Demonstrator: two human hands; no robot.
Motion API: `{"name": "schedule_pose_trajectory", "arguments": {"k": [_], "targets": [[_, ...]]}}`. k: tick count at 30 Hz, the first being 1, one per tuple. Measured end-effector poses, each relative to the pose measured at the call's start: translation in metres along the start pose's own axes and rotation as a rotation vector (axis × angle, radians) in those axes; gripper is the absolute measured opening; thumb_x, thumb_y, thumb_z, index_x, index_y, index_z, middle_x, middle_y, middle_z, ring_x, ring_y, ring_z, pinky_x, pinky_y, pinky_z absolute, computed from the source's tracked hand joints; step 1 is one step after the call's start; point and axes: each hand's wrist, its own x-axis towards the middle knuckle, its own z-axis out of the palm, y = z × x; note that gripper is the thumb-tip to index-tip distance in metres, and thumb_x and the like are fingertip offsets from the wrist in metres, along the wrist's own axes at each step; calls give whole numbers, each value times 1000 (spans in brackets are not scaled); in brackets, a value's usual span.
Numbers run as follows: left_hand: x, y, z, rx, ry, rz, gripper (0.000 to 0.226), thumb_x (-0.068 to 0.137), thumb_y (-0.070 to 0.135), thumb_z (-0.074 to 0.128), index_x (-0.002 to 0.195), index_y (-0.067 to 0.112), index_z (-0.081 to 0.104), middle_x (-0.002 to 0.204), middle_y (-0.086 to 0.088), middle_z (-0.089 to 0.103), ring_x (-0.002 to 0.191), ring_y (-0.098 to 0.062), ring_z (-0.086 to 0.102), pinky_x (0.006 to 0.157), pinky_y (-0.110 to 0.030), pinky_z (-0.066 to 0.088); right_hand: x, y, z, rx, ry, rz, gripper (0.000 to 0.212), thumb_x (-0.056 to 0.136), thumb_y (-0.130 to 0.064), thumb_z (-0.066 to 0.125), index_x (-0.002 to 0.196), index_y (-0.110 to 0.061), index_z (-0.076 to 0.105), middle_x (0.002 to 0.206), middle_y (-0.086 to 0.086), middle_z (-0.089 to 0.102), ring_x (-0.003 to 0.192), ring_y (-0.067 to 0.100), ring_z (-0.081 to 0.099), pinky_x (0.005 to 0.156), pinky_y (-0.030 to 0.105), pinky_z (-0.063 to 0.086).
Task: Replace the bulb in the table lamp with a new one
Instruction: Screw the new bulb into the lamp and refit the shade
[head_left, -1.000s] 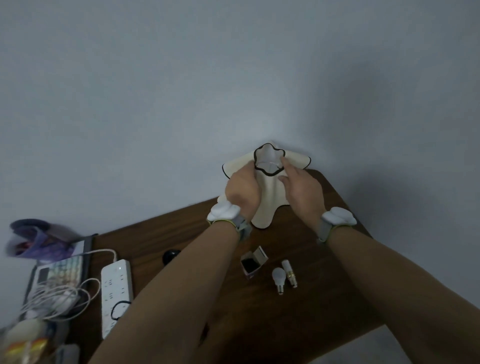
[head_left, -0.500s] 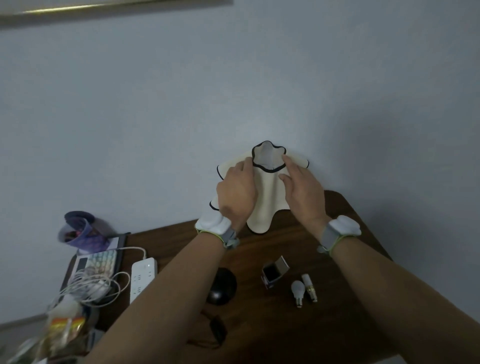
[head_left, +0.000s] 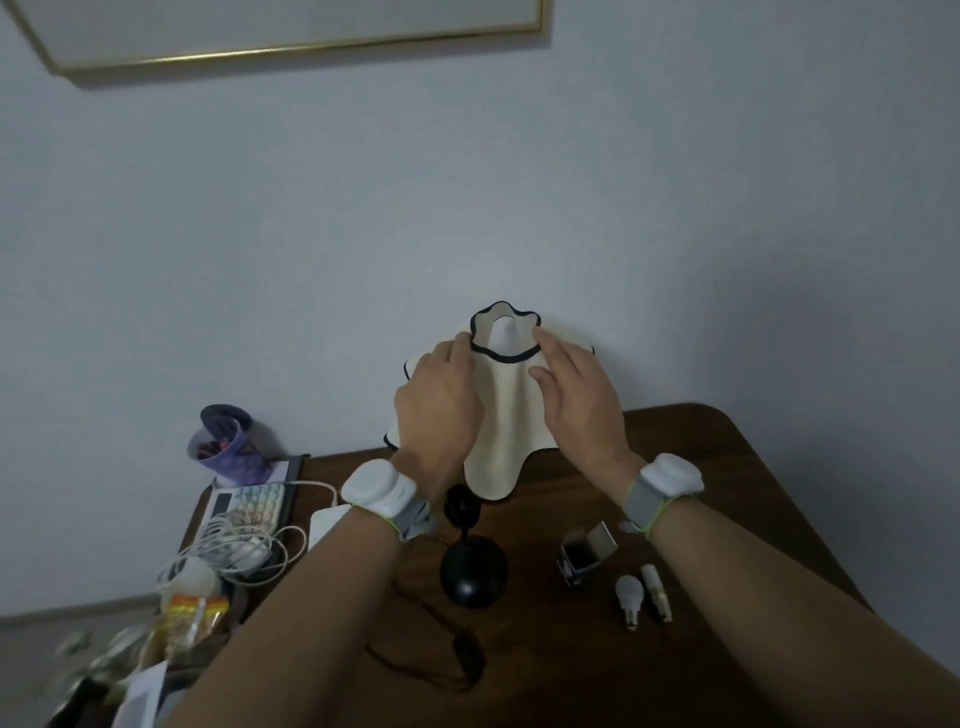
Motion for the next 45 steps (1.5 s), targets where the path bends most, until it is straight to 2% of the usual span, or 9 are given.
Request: {"name": "schedule_pose_trajectory", "arguments": {"k": [15,21,24,27,33,37,45], "targets": [[-58,-40,-29,39,27,-117,48,95,7,53,143,17,51,120,-3,64,104,-30,63,60,-36,36,-34,-55,25,72,-1,-70,43,108,-25,48,148,-11,51,120,8,61,105,28,58,98,43,50],[-81,-42,-37,84,71,-89,51,85,0,60,134,12,60,104,-4,67,87,-29,65,49,-31,33,-47,-68,20,129,2,-68,42,108,-21,49,149,-11,51,121,9,60,108,29,57,99,42,50],[-96,-47,-38,96,97,-66,51,84,-1,63,134,10,60,103,-5,69,85,-28,66,48,-31,36,-58,-73,17,167,-2,-71,42,109,-23,47,150,-12,50,122,7,59,109,27,57,99,41,49],[-109,-49,-35,77,48,-81,51,85,-1,63,136,8,60,105,-6,69,89,-30,67,48,-32,39,-70,-75,16,168,-24,-75,42,109,-22,48,150,-12,51,121,6,59,108,26,57,99,39,49],[-115,-47,-27,82,-40,-119,46,89,0,61,135,7,61,105,-8,69,89,-30,67,49,-32,37,-80,-71,21,150,-72,-31,42,104,-12,56,145,-6,56,120,11,62,108,29,59,97,45,51],[-121,-48,-21,33,-78,-139,50,89,-2,59,138,5,59,110,-11,69,95,-32,68,52,-39,52,-86,-69,21,149,-106,-21,41,105,-15,54,145,-7,56,122,10,62,110,27,58,98,42,51],[-120,-47,-21,57,-75,-121,51,85,-3,61,136,4,61,107,-10,70,93,-32,68,50,-38,50,-89,-68,20,164,-110,5,41,106,-19,52,146,-9,55,122,8,62,110,25,58,99,37,50]]}}
